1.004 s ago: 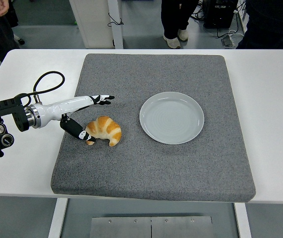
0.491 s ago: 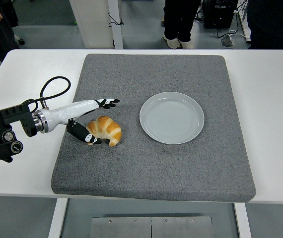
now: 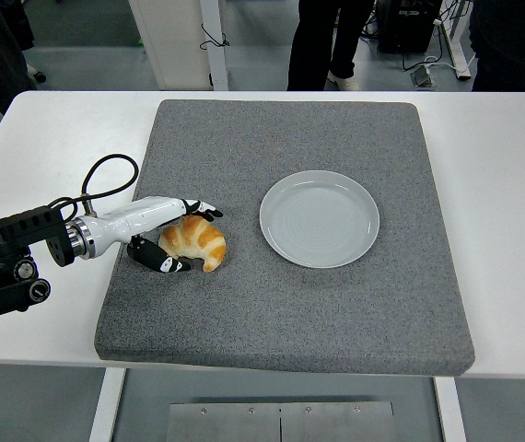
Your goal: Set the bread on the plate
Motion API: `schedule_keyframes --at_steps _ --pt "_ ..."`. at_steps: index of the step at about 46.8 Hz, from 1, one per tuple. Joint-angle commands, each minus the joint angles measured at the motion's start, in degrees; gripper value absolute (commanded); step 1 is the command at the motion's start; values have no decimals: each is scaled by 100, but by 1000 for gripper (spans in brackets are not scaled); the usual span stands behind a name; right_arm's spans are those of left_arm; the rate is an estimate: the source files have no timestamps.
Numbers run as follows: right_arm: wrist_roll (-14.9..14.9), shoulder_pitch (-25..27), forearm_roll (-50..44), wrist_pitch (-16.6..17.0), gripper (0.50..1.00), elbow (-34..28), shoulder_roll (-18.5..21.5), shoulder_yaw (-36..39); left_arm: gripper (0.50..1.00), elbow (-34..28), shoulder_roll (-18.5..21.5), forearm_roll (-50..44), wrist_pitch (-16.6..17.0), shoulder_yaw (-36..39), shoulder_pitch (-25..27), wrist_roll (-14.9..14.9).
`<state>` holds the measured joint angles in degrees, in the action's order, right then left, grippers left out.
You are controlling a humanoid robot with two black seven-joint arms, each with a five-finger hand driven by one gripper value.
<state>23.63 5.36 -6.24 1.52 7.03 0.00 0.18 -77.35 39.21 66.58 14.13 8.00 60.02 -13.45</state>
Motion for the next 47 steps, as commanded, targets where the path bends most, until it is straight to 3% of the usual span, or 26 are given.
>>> schedule_keyframes --at_steps 1,14,20,23,40,47 --pt "1 0 0 6 1000 0 0 0 780 53 -10 4 2 0 -17 0" --pt "1 0 0 6 1000 0 0 0 683 150 -19 -5 72 -9 -8 -8" --pt "1 0 0 -3 1000 0 0 0 581 150 -19 -22 72 -9 27 -17" --pt "1 0 0 -3 1000 0 0 0 503 150 -19 -40 55 -17 53 -26" --pt "1 0 0 6 1000 0 0 0 500 141 218 -137 2 -500 361 -26" --pt "1 0 0 6 1000 0 0 0 500 141 429 -137 -217 -650 598 -44"
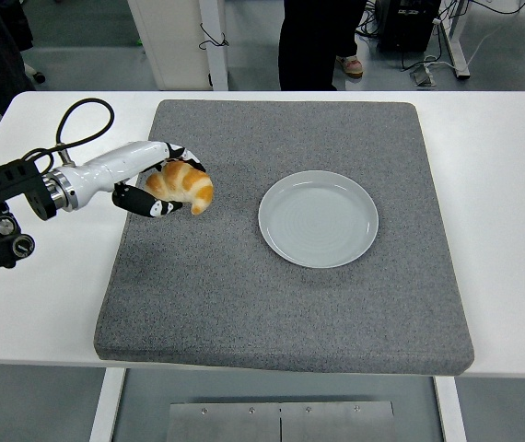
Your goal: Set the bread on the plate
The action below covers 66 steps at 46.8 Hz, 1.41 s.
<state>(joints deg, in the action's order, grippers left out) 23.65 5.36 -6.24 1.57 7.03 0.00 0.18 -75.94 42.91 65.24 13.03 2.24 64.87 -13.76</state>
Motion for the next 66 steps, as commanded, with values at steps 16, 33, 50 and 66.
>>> schedule_keyframes --at_steps 16,33,50,66 --pt "0 0 0 -7 1000 0 0 0 501 9 261 -90 -776 -760 421 -12" --pt "0 0 0 1 1000 0 0 0 528 237 261 -222 -1294 -1129 948 -65" --pt "0 0 0 1 1000 0 0 0 554 1459 -696 -538 -2121 -1489 913 -487" --pt "0 0 0 -7 1000 0 0 0 574 1873 -1602 -529 -2534 -1894 685 -900"
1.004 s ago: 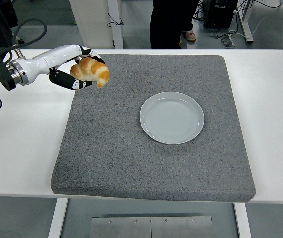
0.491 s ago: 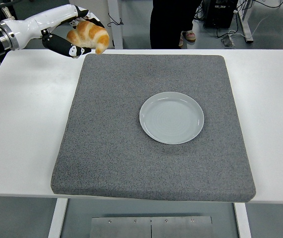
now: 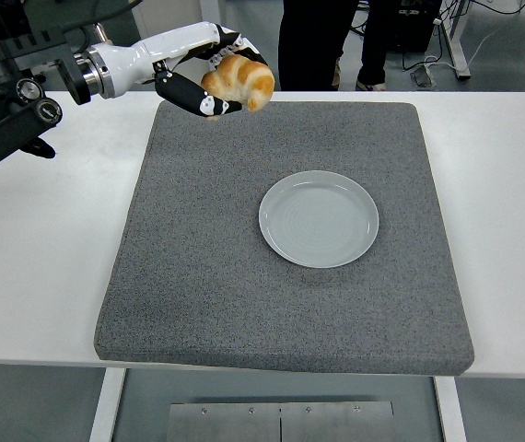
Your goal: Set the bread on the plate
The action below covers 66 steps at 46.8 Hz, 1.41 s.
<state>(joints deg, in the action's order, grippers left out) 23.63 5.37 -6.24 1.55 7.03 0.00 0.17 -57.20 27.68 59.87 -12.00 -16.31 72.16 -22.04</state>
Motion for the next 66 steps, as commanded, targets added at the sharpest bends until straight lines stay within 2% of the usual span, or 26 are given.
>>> schedule_keyframes --at_steps 1,11,24,37,50,63,66 --pt "1 -1 0 -6 1000 0 0 0 575 -1 -113 24 -40 -39 -61 -90" --pt "1 -1 0 -6 1000 0 0 0 598 -1 -491 138 -119 5 -141 -266" --pt "1 -1 0 -6 1000 0 0 0 605 -1 -887 665 -101 49 -334 -248" --pt "1 -1 0 -6 1000 0 0 0 607 -1 -975 947 74 119 -571 -187" --pt "1 -1 0 3 1000 0 0 0 607 8 -1045 947 804 734 -580 -187" --pt "1 -1 0 3 1000 0 0 0 607 69 -1221 1017 1024 884 -694 -126" --pt "-8 -1 0 -6 1000 0 0 0 607 113 -1265 1017 1173 972 -694 -99"
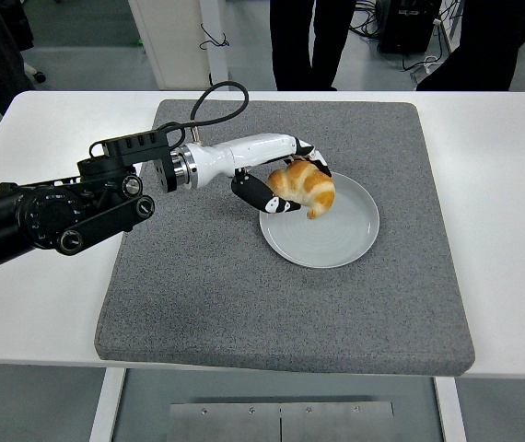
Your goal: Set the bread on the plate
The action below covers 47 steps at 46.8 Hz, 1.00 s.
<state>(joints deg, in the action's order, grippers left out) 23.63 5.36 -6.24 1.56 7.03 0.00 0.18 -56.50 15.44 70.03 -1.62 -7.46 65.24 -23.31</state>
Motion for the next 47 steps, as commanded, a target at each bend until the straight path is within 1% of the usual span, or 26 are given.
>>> schedule_keyframes --at_steps 1,5,14,22,30,34,47 --pt "-8 0 0 -7 1000 0 0 -1 607 60 -50 2 188 113 -2 29" --pt "1 0 0 2 1000 0 0 -1 607 174 -138 11 355 227 -11 38" --pt "1 0 0 2 1000 0 0 -1 607 377 -261 2 531 350 -20 38" --pt "1 0 0 -6 1000 0 0 -1 607 430 -367 2 584 350 -81 108" --pt "1 0 0 -6 1000 0 0 -1 608 614 -525 2 646 350 -134 152" --pt "1 0 0 -6 1000 0 0 -1 608 658 -534 2 716 350 -152 169" --pt "-8 0 0 -6 1000 0 0 -1 608 676 -595 11 760 359 -213 196"
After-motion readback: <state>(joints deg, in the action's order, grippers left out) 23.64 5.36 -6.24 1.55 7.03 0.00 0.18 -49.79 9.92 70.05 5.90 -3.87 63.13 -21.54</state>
